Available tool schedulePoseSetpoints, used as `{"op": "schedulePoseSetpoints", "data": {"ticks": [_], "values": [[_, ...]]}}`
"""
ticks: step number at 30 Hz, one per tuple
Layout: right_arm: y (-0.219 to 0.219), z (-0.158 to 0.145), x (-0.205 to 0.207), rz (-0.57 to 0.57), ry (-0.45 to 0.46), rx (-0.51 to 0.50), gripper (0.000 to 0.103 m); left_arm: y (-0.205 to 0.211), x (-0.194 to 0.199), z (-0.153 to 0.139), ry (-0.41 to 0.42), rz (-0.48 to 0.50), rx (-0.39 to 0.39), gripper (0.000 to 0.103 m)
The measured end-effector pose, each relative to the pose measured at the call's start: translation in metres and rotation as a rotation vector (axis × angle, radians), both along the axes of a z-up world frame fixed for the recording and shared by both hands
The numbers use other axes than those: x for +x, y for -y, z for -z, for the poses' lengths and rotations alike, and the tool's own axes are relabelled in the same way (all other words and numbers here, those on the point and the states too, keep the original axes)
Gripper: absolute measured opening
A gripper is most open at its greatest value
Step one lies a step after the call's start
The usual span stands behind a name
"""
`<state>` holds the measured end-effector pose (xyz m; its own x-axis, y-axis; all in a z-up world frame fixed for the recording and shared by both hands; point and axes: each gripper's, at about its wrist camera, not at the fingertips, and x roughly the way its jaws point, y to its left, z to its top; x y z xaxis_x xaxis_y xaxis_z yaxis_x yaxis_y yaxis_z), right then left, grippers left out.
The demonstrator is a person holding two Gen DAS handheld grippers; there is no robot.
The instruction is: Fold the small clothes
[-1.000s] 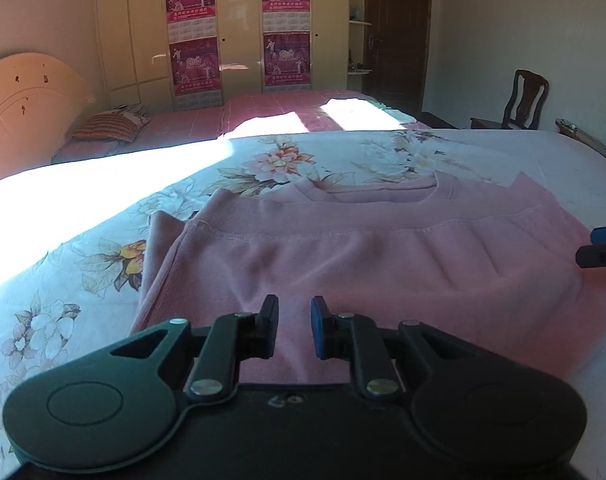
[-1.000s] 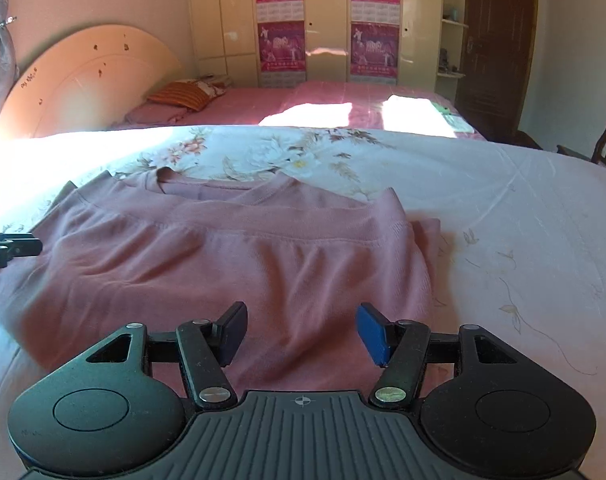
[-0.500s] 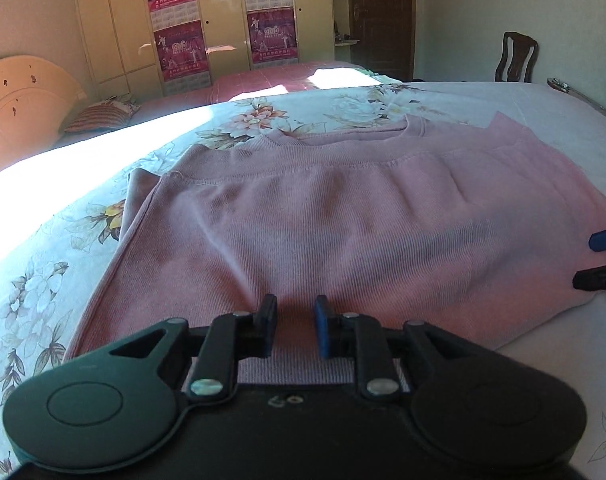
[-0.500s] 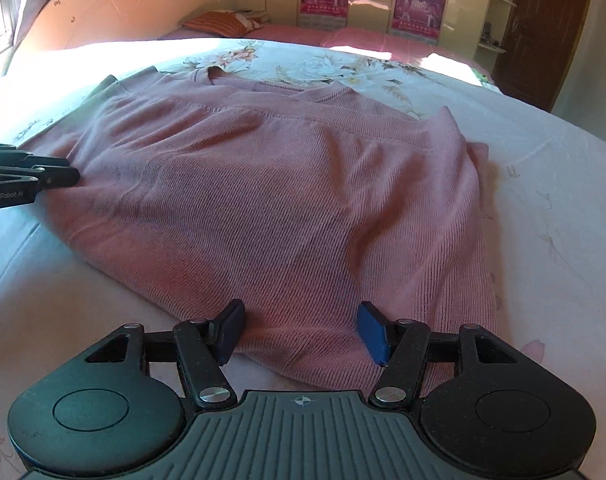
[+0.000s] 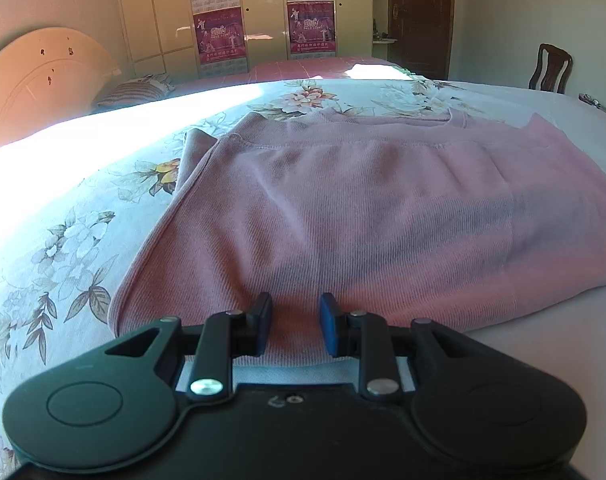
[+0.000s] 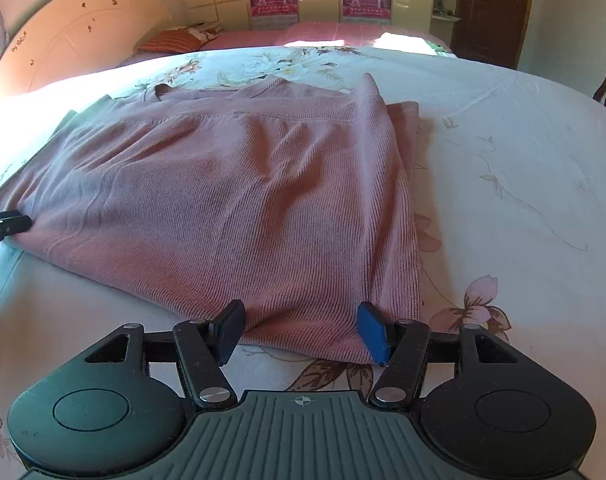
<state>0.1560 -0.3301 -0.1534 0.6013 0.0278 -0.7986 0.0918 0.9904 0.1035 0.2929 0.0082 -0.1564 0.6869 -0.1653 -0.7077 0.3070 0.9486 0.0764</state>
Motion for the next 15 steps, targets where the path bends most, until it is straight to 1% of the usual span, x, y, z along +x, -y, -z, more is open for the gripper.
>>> {"op": "schedulePoseSetpoints", "data": {"ticks": [2, 4, 6, 8, 10, 13, 14, 15], "values": [[0.003, -0.012, -0.005, 0.022, 0.064, 0.014, 0.061, 0.0, 0.0, -0.005, 0.019, -0.002, -0.006, 0.027], [0.008, -0.018, -0.004, 0.071, 0.095, 0.012, 0.061, -0.001, 0.002, -0.008, 0.038, -0.016, -0.013, 0.026], [0.01, -0.019, 0.001, 0.09, 0.107, 0.046, 0.061, -0.001, 0.01, -0.008, 0.03, -0.025, -0.029, 0.026], [0.007, -0.019, 0.009, 0.086, 0.111, 0.063, 0.061, 0.002, 0.017, -0.006, 0.026, -0.032, -0.031, 0.026], [0.001, -0.017, 0.016, 0.075, 0.113, 0.075, 0.061, 0.005, 0.022, -0.003, 0.027, -0.038, -0.025, 0.028], [-0.005, -0.012, 0.028, 0.057, 0.115, 0.058, 0.061, 0.001, 0.029, 0.004, 0.02, -0.065, -0.021, 0.039], [-0.007, -0.008, 0.032, 0.05, 0.104, 0.042, 0.061, -0.003, 0.03, 0.006, 0.019, -0.079, -0.031, 0.046], [-0.007, -0.002, 0.035, 0.052, 0.076, 0.014, 0.061, -0.006, 0.029, 0.007, 0.018, -0.087, -0.038, 0.049]]}}
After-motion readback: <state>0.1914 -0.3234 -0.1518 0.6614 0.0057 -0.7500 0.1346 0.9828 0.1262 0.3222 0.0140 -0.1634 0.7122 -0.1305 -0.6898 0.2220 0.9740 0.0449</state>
